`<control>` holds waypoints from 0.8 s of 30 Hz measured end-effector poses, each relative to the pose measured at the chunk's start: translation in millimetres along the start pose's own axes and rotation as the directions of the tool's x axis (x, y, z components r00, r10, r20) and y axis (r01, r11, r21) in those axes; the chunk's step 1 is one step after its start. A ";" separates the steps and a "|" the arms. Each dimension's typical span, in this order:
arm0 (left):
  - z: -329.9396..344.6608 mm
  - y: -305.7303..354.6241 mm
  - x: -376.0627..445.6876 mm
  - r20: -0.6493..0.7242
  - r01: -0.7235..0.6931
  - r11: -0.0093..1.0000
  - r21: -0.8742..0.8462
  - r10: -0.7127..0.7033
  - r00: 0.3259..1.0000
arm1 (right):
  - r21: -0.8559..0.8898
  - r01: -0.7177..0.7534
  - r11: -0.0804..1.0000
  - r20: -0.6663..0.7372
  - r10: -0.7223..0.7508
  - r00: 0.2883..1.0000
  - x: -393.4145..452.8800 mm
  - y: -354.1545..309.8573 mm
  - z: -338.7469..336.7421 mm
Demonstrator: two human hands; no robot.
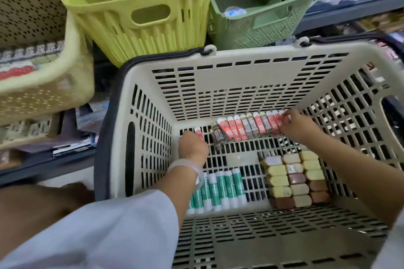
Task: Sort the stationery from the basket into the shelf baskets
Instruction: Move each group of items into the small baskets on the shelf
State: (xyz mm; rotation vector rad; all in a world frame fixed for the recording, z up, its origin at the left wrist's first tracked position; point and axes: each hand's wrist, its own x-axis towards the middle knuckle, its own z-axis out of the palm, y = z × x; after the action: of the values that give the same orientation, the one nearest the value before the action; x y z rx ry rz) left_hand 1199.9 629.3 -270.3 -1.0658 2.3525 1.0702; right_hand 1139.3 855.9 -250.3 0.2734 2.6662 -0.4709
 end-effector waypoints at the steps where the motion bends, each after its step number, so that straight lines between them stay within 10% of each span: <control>1: 2.1 0.5 0.2 0.028 -0.009 1.000 -0.013 0.010 1.000 | -0.016 0.020 1.000 -0.004 -0.020 1.000 -1.9 -2.3 0.6; 10: 3.1 5.4 8.3 0.088 0.145 0.880 -0.452 -0.117 0.989 | -0.068 0.241 0.968 0.081 -0.236 0.968 -16.1 -41.1 23.2; 24: 12.8 18.3 2.9 0.162 0.156 0.883 -0.443 -0.092 0.983 | 0.253 -0.145 0.957 0.045 0.138 0.989 5.8 -6.5 12.2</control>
State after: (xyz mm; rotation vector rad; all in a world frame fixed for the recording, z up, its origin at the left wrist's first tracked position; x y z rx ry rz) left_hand 1184.3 645.5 -271.3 -1.2314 1.9395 1.6370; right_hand 1136.8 846.2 -261.4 0.5271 2.5347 -0.7669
